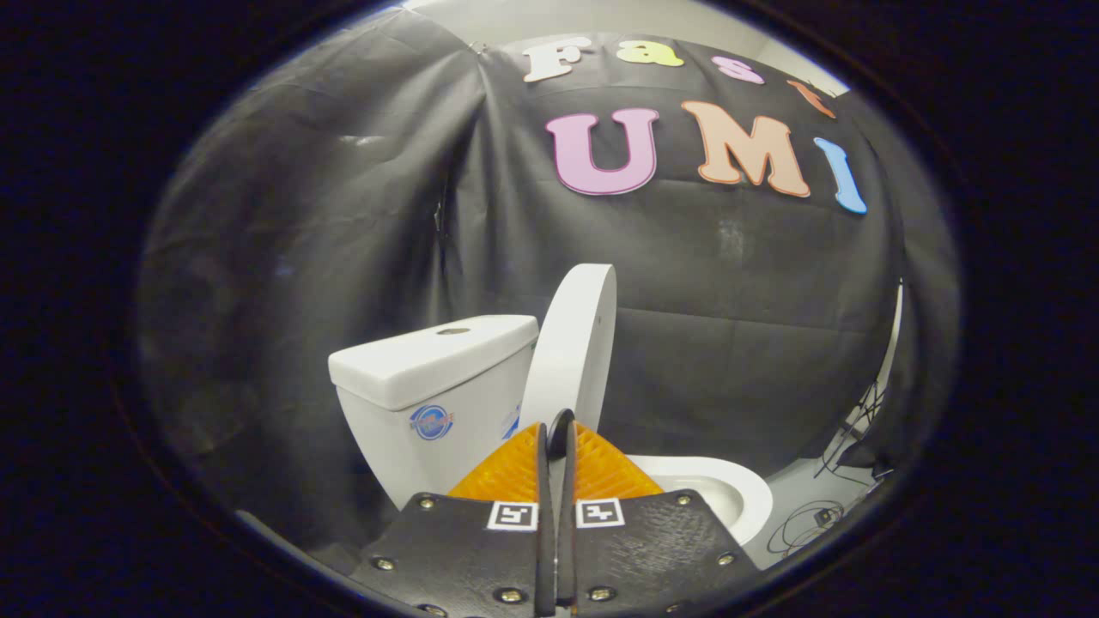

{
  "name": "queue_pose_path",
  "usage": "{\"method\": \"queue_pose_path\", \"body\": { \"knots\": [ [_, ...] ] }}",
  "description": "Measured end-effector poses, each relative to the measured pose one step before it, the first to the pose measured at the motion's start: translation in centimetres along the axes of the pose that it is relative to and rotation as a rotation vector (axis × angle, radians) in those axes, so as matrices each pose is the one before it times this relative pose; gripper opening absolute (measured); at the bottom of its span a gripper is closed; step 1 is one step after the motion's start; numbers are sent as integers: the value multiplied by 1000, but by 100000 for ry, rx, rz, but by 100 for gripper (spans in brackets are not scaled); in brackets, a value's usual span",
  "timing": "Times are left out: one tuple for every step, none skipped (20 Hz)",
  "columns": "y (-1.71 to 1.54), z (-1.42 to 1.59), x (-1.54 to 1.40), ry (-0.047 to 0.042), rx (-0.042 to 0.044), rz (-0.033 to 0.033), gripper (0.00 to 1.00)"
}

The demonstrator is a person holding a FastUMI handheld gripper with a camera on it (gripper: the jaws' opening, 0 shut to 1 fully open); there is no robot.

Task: Open the toilet lid.

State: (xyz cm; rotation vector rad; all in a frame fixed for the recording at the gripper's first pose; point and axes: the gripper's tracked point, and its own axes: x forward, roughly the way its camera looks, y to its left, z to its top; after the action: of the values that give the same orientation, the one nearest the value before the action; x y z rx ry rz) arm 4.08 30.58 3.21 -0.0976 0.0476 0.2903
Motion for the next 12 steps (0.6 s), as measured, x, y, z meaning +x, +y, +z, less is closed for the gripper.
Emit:
{"method": "queue_pose_path", "body": {
  "knots": [
    [217,122,99,-338,-64,605,2],
    [233,-126,74,-280,178,630,2],
    [240,74,-2,-209,498,914,2],
    [300,33,150,-362,734,895,2],
    [370,123,110,-555,406,1107,2],
    [296,149,174,-743,-261,1185,2],
    [446,134,156,-809,-485,1550,2],
    [457,-78,54,-628,-626,786,2],
    [331,61,140,-723,-225,643,3],
    [414,-150,129,-542,230,573,3],
    [329,-4,116,-475,454,515,3],
    [424,15,172,-293,320,703,3]
  ]
}}
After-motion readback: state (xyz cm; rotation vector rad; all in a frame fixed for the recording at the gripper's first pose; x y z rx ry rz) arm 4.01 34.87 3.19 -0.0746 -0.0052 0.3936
